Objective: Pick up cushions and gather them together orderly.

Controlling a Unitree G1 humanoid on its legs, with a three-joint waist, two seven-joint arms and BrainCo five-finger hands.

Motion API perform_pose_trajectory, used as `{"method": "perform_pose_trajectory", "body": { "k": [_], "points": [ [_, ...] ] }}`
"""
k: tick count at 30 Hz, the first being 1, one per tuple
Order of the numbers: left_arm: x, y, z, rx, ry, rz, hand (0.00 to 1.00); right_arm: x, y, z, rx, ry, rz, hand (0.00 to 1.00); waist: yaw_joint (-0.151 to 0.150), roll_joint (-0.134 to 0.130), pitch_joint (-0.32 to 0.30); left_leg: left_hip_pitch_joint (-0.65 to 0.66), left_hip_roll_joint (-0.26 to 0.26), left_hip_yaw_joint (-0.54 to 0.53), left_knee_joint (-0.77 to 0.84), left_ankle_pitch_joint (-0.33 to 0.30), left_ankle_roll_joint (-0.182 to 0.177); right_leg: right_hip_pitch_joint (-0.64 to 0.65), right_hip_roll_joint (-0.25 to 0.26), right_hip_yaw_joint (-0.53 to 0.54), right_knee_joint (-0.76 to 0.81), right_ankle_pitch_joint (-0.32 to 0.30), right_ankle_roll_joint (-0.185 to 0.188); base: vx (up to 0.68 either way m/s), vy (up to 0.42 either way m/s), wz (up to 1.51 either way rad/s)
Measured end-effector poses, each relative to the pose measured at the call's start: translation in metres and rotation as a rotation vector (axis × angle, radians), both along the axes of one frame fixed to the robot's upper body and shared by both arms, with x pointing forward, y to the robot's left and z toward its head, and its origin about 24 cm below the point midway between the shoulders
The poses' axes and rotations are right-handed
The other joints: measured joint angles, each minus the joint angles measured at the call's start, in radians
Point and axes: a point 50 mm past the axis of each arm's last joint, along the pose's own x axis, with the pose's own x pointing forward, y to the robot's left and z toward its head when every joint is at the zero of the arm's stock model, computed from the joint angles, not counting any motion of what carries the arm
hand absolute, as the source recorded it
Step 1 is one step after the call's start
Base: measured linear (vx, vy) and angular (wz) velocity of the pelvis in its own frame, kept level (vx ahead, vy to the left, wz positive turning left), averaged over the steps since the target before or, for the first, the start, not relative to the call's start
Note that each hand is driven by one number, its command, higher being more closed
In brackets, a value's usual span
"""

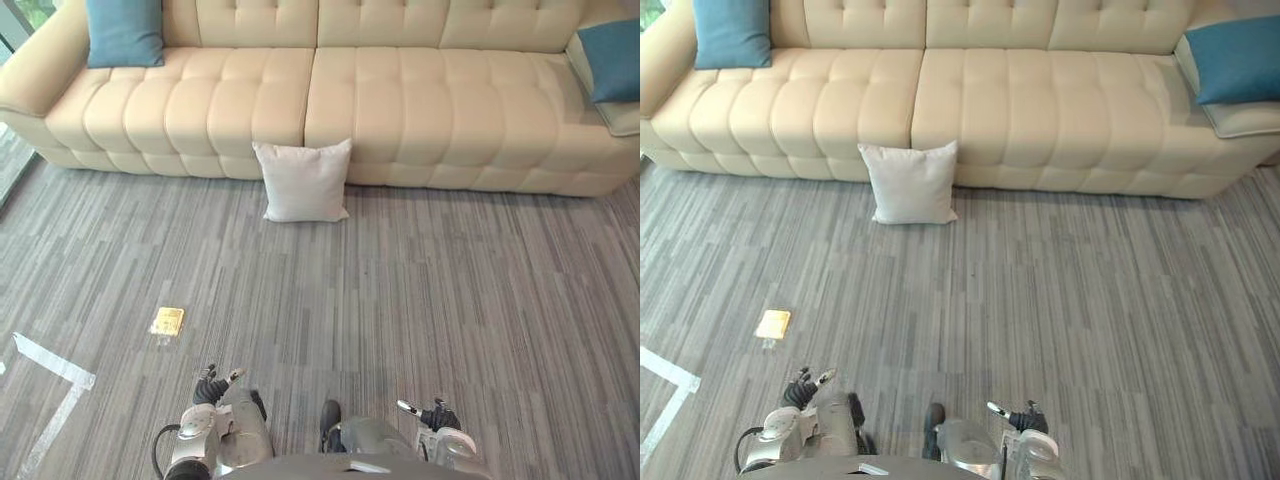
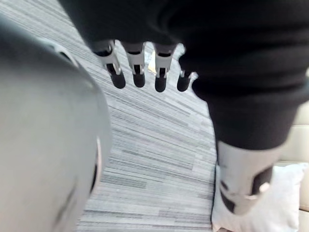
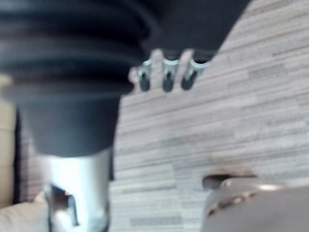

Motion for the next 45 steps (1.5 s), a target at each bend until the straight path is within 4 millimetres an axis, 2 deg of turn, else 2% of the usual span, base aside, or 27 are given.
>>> {"method": "perform_pose_trajectory", "body": {
  "k": [1, 3, 4, 5, 6, 8, 10, 13, 14, 15, 16, 18, 19, 21, 22, 24, 25, 26, 28, 30, 32, 34, 36, 37, 38, 40, 45],
  "points": [
    [-0.001, 0.007, 0.001, 0.006, -0.001, 0.021, 0.0, -0.002, 0.009, -0.003, 0.028, 0.013, -0.001, 0.0, 0.015, -0.041, -0.025, 0.007, -0.016, 0.036, 0.048, -0.038, 0.02, -0.029, -0.036, 0.033, 0.084, -0.011, 0.021, 0.64, 0.418, -0.77],
    [-0.001, 0.013, 0.001, 0.026, 0.011, 0.003, 0.0, 0.0, 0.017, -0.003, 0.043, 0.006, 0.01, 0.0, 0.0, -0.069, -0.036, 0.052, -0.032, 0.067, 0.083, -0.098, 0.052, -0.12, -0.083, 0.051, 0.337, 0.033, 0.052, 0.59, 0.378, -0.34],
    [-0.002, 0.011, -0.001, 0.025, 0.032, -0.025, 0.0, 0.002, 0.016, -0.002, 0.036, -0.002, 0.019, 0.0, -0.013, -0.064, -0.033, 0.111, -0.042, 0.075, 0.09, -0.14, 0.065, -0.194, -0.11, 0.051, 0.555, 0.095, 0.077, 0.41, 0.262, -0.03],
    [-0.002, 0.01, -0.001, 0.024, 0.034, -0.026, 0.0, 0.003, 0.015, -0.001, 0.034, -0.005, 0.021, 0.0, -0.013, -0.061, -0.031, 0.125, -0.044, 0.077, 0.088, -0.149, 0.066, -0.207, -0.116, 0.05, 0.601, 0.102, 0.079, 0.47, 0.268, -0.1],
    [-0.004, 0.009, -0.002, 0.02, 0.042, -0.027, 0.0, 0.006, 0.016, 0.0, 0.032, -0.017, 0.032, 0.0, -0.014, -0.057, -0.027, 0.195, -0.054, 0.089, 0.066, -0.181, 0.063, -0.265, -0.132, 0.038, 0.74, 0.106, 0.071, 0.34, 0.145, -0.22],
    [-0.008, 0.008, -0.004, 0.016, 0.059, -0.033, 0.0, 0.009, 0.016, 0.001, 0.028, -0.034, 0.036, 0.0, -0.019, -0.055, -0.03, 0.307, -0.059, 0.116, 0.016, -0.22, 0.052, -0.345, -0.14, -0.018, 0.821, 0.092, 0.042, 0.44, 0.151, -0.32],
    [-0.011, 0.007, -0.006, 0.012, 0.074, -0.035, 0.0, 0.012, 0.016, 0.002, 0.024, -0.041, 0.044, 0.0, -0.024, -0.054, -0.031, 0.37, -0.061, 0.135, -0.025, -0.227, 0.042, -0.402, -0.134, -0.078, 0.768, 0.074, 0.021, 0.29, 0.058, -0.22],
    [-0.011, 0.002, -0.008, -0.002, 0.083, -0.036, 0.0, 0.017, 0.012, 0.005, 0.015, -0.052, 0.048, 0.0, -0.04, -0.043, -0.029, 0.458, -0.062, 0.154, -0.104, -0.233, 0.023, -0.499, -0.09, -0.138, 0.527, 0.064, 0.004, 0.41, -0.013, -0.15],
    [-0.011, 0.0, -0.009, -0.006, 0.088, -0.044, 0.0, 0.019, 0.011, 0.005, 0.012, -0.054, 0.05, 0.0, -0.048, -0.034, -0.025, 0.484, -0.059, 0.158, -0.132, -0.236, 0.01, -0.517, -0.061, -0.147, 0.37, 0.103, -0.012, 0.37, -0.074, 0.0],
    [-0.01, -0.004, -0.01, -0.013, 0.098, -0.062, 0.0, 0.018, 0.009, 0.005, 0.02, -0.057, 0.047, 0.0, -0.055, -0.027, -0.021, 0.52, -0.064, 0.158, -0.163, -0.244, -0.012, -0.526, -0.036, -0.141, 0.156, 0.193, -0.021, 0.4, -0.093, 0.07],
    [-0.01, -0.006, -0.011, -0.016, 0.103, -0.067, 0.0, 0.018, 0.009, 0.005, 0.022, -0.058, 0.049, 0.0, -0.06, -0.025, -0.02, 0.542, -0.067, 0.154, -0.172, -0.253, -0.027, -0.529, -0.029, -0.13, 0.074, 0.238, -0.024, 0.56, -0.188, 0.22],
    [-0.011, -0.011, -0.013, -0.029, 0.118, -0.077, 0.0, 0.02, 0.009, 0.006, 0.022, -0.066, 0.05, 0.0, -0.075, -0.02, -0.016, 0.615, -0.074, 0.114, -0.186, -0.301, -0.073, -0.519, -0.032, -0.074, 0.026, 0.352, -0.034, 0.55, -0.238, 0.43],
    [-0.011, -0.014, -0.013, -0.033, 0.121, -0.084, 0.0, 0.022, 0.007, 0.007, 0.016, -0.073, 0.051, 0.0, -0.078, -0.009, -0.011, 0.634, -0.069, 0.095, -0.189, -0.312, -0.071, -0.518, -0.029, -0.073, 0.064, 0.382, -0.049, 0.39, -0.203, 0.63],
    [-0.01, -0.027, -0.014, -0.056, 0.122, -0.109, 0.0, 0.026, -0.002, 0.012, -0.009, -0.1, 0.041, 0.0, -0.077, 0.033, -0.022, 0.667, -0.047, 0.012, -0.198, -0.319, -0.061, -0.554, -0.027, -0.097, 0.235, 0.33, -0.082, 0.49, -0.256, 0.59],
    [-0.008, -0.037, -0.014, -0.08, 0.112, -0.125, 0.0, 0.029, -0.008, 0.015, -0.023, -0.108, 0.042, 0.0, -0.076, 0.064, -0.019, 0.617, -0.006, -0.05, -0.07, -0.298, -0.068, -0.55, -0.025, -0.128, 0.29, 0.262, -0.093, 0.49, -0.283, 0.54],
    [-0.006, -0.036, -0.012, -0.089, 0.093, -0.109, 0.0, 0.029, -0.009, 0.015, -0.026, -0.105, 0.04, 0.0, -0.078, 0.078, -0.015, 0.472, 0.043, -0.134, 0.243, -0.217, -0.09, -0.511, -0.015, -0.154, 0.302, 0.215, -0.103, 0.41, -0.261, 0.35],
    [-0.005, -0.032, -0.011, -0.088, 0.081, -0.081, 0.0, 0.028, -0.009, 0.014, -0.028, -0.097, 0.041, 0.0, -0.07, 0.084, -0.005, 0.378, 0.081, -0.174, 0.454, -0.142, -0.11, -0.463, 0.006, -0.159, 0.29, 0.189, -0.114, 0.53, -0.246, -0.2],
    [-0.004, -0.026, -0.009, -0.082, 0.06, -0.048, 0.0, 0.025, -0.01, 0.012, -0.025, -0.075, 0.038, 0.0, -0.054, 0.088, -0.002, 0.302, 0.126, -0.162, 0.648, -0.14, -0.114, -0.387, 0.034, -0.156, 0.269, 0.165, -0.137, 0.5, -0.172, -0.36],
    [-0.003, -0.023, -0.007, -0.078, 0.047, -0.036, 0.0, 0.019, -0.009, 0.008, -0.019, -0.044, 0.035, 0.0, -0.047, 0.077, 0.005, 0.258, 0.137, -0.13, 0.691, -0.146, -0.106, -0.325, 0.049, -0.141, 0.233, 0.151, -0.146, 0.44, -0.109, -0.35],
    [-0.001, -0.023, -0.006, -0.08, 0.033, -0.037, 0.0, 0.017, -0.01, 0.007, -0.019, -0.035, 0.033, 0.0, -0.045, 0.077, 0.004, 0.209, 0.136, -0.082, 0.645, -0.157, -0.091, -0.271, 0.054, -0.132, 0.177, 0.151, -0.142, 0.35, -0.029, -0.21],
    [0.003, -0.022, -0.003, -0.075, 0.015, -0.035, 0.0, 0.015, -0.01, 0.006, -0.018, -0.029, 0.025, 0.0, -0.035, 0.071, 0.008, 0.175, 0.133, 0.026, 0.428, -0.176, -0.059, -0.208, 0.047, -0.117, 0.114, 0.165, -0.127, 0.38, 0.019, -0.24],
    [0.004, -0.023, -0.003, -0.075, 0.013, -0.037, 0.0, 0.014, -0.01, 0.006, -0.012, -0.029, 0.004, 0.0, -0.034, 0.067, 0.011, 0.174, 0.109, 0.05, 0.263, -0.174, -0.057, -0.182, 0.038, -0.116, 0.105, 0.164, -0.126, 0.37, 0.095, -0.09],
    [0.004, -0.026, -0.004, -0.084, 0.017, -0.039, 0.0, 0.012, -0.01, 0.006, -0.012, -0.03, -0.003, 0.0, -0.034, 0.071, 0.008, 0.208, 0.059, 0.051, 0.017, -0.037, -0.017, -0.162, 0.032, -0.116, 0.111, 0.15, -0.094, 0.31, 0.163, -0.03],
    [0.005, -0.026, -0.003, -0.084, 0.015, -0.041, 0.0, 0.012, -0.008, 0.005, -0.007, -0.031, -0.004, 0.0, -0.033, 0.069, 0.004, 0.222, 0.051, 0.055, -0.003, -0.052, -0.019, -0.154, 0.027, -0.111, 0.114, 0.135, -0.072, 0.27, 0.153, 0.13],
    [0.007, -0.022, -0.003, -0.073, 0.013, -0.045, 0.0, 0.013, -0.004, 0.005, 0.004, -0.035, -0.003, 0.0, -0.04, 0.034, 0.003, 0.23, 0.021, 0.054, -0.026, -0.048, -0.012, -0.151, 0.008, -0.11, 0.113, 0.129, -0.06, 0.25, 0.144, 0.2],
    [0.007, -0.013, -0.002, -0.049, 0.016, -0.047, 0.0, 0.013, 0.007, 0.003, 0.032, -0.036, -0.002, 0.0, -0.037, -0.009, -0.008, 0.244, -0.011, 0.061, -0.07, -0.049, -0.011, -0.153, -0.024, -0.108, 0.105, 0.138, -0.048, 0.23, 0.136, 0.19],
    [-0.004, -0.008, -0.006, -0.035, 0.053, -0.052, 0.0, 0.015, 0.012, 0.003, 0.04, -0.039, 0.006, 0.0, -0.029, -0.007, -0.017, 0.313, -0.026, 0.077, -0.121, -0.049, -0.011, -0.111, -0.029, -0.086, 0.083, 0.183, -0.036, 0.14, 0.042, -0.03]
  ]
}}
